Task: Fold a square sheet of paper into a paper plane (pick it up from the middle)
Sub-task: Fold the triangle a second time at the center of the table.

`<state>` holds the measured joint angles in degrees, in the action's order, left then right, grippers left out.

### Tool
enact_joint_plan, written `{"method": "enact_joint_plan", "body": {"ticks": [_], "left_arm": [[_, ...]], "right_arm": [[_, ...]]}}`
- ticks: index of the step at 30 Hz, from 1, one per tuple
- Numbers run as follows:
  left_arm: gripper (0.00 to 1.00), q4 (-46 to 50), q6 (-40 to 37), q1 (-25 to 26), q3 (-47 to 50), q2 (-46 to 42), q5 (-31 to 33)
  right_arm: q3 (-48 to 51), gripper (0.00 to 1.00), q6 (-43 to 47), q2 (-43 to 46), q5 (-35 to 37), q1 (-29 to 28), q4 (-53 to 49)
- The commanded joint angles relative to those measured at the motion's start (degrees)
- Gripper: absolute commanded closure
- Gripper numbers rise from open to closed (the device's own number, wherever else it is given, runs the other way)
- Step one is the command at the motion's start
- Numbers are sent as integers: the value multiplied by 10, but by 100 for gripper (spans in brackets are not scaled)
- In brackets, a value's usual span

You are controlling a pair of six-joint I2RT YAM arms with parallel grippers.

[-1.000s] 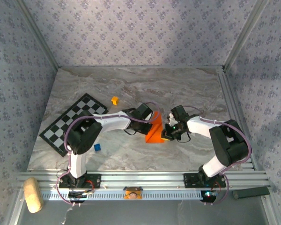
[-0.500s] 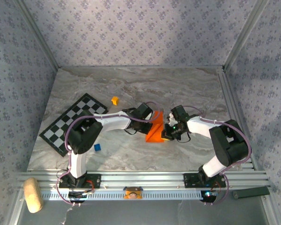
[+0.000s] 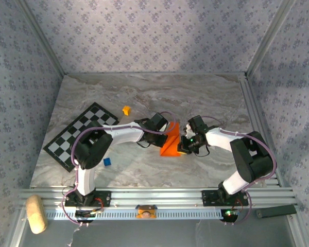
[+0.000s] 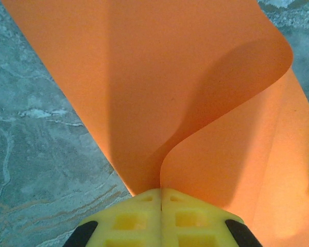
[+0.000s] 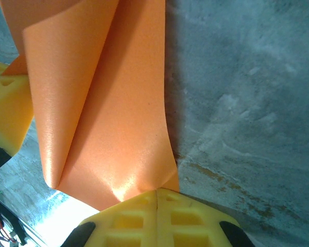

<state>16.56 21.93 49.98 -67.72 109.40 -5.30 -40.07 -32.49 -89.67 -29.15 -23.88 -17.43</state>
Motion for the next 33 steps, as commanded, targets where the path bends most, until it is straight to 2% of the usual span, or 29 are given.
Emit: {"method": "enact_joint_plan", "body": {"ticks": [1,8,15,23,33], "left_arm": [[95,8,2,-2,1,-28,-8],[95,5,10,-2,2,-21,-14],[95,3,12,-2,3,-20,-17],[95,1,5,-2,-1,-22,-16],[94,14,-13,-2,-19,-7,-10]], "right_arm": [[-1,97,8,-1,26,1,-27],[-8,93,-12,40,-3,0,3],[-17,93,-23,3,-9,-5,26],[-24,96,11,-34,49,-7,-32],[-18,96,27,-42,49,-3,-30]]}}
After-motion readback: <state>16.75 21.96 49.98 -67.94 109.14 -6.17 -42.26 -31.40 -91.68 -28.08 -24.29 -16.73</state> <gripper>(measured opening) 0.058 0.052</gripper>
